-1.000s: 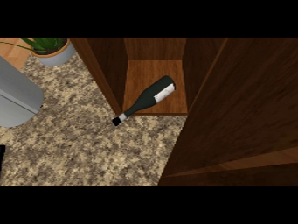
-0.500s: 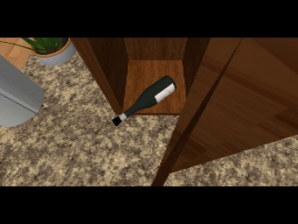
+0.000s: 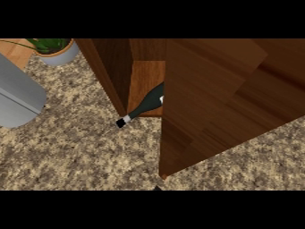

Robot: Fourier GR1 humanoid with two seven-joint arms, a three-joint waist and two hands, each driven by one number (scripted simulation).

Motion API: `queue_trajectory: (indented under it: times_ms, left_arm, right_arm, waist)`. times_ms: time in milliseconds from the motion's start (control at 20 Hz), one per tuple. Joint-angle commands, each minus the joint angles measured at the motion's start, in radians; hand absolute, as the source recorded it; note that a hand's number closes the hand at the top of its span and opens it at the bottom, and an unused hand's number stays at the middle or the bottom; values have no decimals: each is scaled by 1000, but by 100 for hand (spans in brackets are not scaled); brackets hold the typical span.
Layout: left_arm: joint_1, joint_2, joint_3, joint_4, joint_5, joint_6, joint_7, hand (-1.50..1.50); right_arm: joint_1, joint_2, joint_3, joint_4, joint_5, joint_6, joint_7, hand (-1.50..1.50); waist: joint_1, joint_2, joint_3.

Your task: Pick up the wine, place it into the cabinet and close the cabinet

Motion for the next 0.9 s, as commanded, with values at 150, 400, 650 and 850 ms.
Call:
queue_trajectory:
  times_ms: [150,400,650,850]
  left_arm:
    - [-15,-7,1,-32,-9,10,39,-150]
    - [-130,-48,-21,43,-8,26,76,-150]
    - [-113,-66,-19,-21,-26,74,111,-150]
    - [-87,-86,-22,-14,-69,60,93,-150]
  right_arm:
    - [-299,130,-19,176,-120,-135,35,150]
    - [-522,133,-116,337,-250,-207,-9,150]
    - [-766,136,-235,542,-331,-252,-40,150]
    - [-820,137,-251,736,-351,-207,-167,150]
  waist:
    - [33,6,0]
    - [19,13,0]
    - [24,7,2]
    - [21,8,2]
